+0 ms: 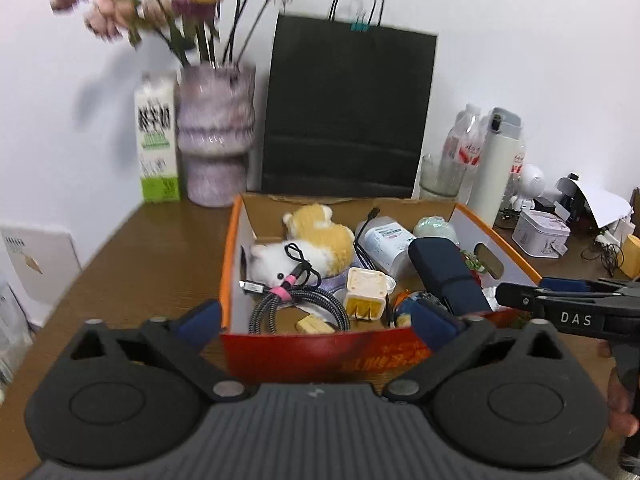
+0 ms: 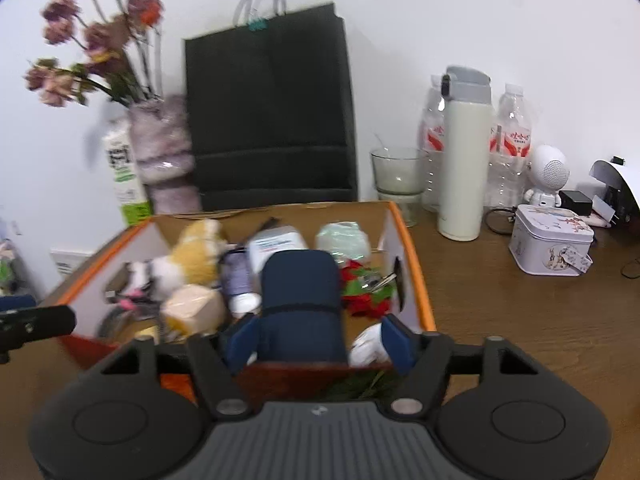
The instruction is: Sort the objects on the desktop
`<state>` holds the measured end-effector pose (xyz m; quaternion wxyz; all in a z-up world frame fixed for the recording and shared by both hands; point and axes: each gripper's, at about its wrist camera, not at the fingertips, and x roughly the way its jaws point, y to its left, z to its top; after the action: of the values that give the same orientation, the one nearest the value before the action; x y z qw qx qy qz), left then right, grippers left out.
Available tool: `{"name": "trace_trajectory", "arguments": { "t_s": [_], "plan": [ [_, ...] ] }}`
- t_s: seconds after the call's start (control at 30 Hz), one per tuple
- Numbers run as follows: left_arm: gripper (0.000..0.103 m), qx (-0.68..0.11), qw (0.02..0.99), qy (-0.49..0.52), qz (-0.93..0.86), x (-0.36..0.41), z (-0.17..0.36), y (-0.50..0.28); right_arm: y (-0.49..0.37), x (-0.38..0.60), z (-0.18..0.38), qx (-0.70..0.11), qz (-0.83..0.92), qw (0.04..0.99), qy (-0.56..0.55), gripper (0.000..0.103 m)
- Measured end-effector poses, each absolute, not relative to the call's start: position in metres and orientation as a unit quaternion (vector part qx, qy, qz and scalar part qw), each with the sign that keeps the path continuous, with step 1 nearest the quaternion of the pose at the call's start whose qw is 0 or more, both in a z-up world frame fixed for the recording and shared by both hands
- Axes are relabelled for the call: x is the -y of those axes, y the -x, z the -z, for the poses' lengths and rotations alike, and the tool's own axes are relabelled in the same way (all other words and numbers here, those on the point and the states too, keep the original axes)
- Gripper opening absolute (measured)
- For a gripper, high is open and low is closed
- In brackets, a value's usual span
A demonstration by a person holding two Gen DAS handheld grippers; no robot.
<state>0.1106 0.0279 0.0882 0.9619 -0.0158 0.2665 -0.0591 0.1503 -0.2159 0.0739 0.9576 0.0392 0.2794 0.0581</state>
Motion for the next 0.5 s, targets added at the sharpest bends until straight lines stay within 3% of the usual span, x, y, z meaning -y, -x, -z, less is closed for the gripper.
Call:
{"name": "trace_trajectory", "arguments": {
  "t_s": [0.5],
  "plan": [
    [0.103,-0.304,0.95,0.061,-0.02,-0.042,-0.032,0.044,0.034,0.176,-0.05,-0.321,-0.079,0.944,-0.017,0.085]
  ]
}}
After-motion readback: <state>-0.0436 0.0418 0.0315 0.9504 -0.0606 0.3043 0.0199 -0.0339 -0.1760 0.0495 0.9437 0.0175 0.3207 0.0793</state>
